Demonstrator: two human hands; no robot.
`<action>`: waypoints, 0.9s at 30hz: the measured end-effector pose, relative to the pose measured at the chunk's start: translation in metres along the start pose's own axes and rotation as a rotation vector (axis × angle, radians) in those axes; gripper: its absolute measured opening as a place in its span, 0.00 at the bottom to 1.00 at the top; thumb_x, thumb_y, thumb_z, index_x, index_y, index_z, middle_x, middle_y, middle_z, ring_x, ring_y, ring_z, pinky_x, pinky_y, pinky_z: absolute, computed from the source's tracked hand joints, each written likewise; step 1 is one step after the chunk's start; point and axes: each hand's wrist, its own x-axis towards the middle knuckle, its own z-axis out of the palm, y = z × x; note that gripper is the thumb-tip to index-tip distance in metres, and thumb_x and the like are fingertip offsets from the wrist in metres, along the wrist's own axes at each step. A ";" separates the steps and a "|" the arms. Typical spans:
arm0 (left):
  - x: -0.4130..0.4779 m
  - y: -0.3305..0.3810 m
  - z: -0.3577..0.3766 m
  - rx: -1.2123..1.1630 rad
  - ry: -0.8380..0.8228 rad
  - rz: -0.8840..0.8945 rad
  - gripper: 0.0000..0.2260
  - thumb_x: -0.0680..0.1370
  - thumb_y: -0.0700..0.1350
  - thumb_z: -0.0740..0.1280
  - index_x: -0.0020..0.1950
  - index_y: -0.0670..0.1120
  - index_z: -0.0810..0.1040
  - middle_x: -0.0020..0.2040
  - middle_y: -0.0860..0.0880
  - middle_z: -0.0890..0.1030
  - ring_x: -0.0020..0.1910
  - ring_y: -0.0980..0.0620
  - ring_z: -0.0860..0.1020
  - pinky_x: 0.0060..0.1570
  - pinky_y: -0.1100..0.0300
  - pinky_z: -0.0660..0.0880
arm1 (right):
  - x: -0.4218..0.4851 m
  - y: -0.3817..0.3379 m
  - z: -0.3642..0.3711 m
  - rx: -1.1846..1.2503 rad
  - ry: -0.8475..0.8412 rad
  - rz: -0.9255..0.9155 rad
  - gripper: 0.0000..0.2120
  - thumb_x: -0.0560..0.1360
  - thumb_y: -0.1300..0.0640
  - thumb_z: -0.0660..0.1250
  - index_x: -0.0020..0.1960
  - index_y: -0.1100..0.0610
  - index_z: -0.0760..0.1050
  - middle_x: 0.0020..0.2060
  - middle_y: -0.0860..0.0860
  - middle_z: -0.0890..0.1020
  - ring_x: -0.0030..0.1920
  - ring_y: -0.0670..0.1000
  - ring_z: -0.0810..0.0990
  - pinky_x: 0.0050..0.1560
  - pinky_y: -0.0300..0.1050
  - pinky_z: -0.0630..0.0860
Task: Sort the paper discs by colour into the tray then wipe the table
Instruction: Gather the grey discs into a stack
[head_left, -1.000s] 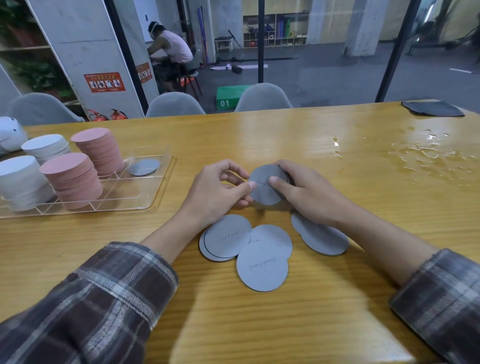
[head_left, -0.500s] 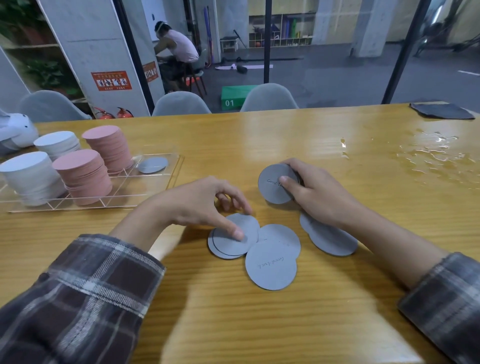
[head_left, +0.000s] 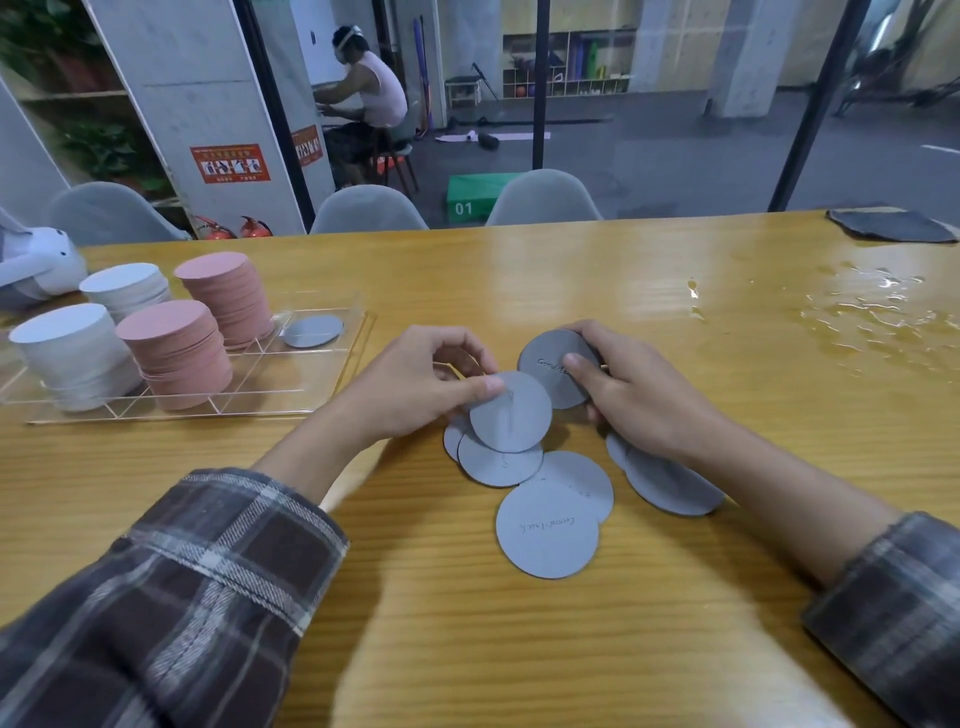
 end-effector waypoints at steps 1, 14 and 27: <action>0.000 0.001 0.002 -0.034 0.028 -0.009 0.06 0.78 0.43 0.76 0.49 0.43 0.82 0.41 0.50 0.84 0.32 0.53 0.79 0.35 0.62 0.76 | 0.000 0.000 0.000 0.011 -0.005 0.003 0.09 0.86 0.56 0.57 0.62 0.52 0.74 0.35 0.47 0.77 0.32 0.45 0.77 0.35 0.37 0.72; 0.002 0.002 0.028 -0.244 0.169 -0.051 0.11 0.77 0.42 0.77 0.50 0.37 0.80 0.41 0.42 0.83 0.39 0.41 0.87 0.42 0.53 0.85 | -0.001 -0.003 0.007 0.111 -0.050 -0.010 0.08 0.85 0.51 0.60 0.59 0.48 0.76 0.36 0.49 0.78 0.33 0.46 0.79 0.37 0.45 0.75; -0.006 0.001 -0.005 0.333 -0.179 0.004 0.14 0.66 0.58 0.83 0.49 0.60 0.86 0.50 0.56 0.83 0.47 0.51 0.79 0.46 0.63 0.76 | 0.001 0.003 -0.002 0.041 -0.008 0.035 0.07 0.86 0.53 0.58 0.60 0.49 0.74 0.38 0.51 0.78 0.31 0.45 0.76 0.36 0.44 0.73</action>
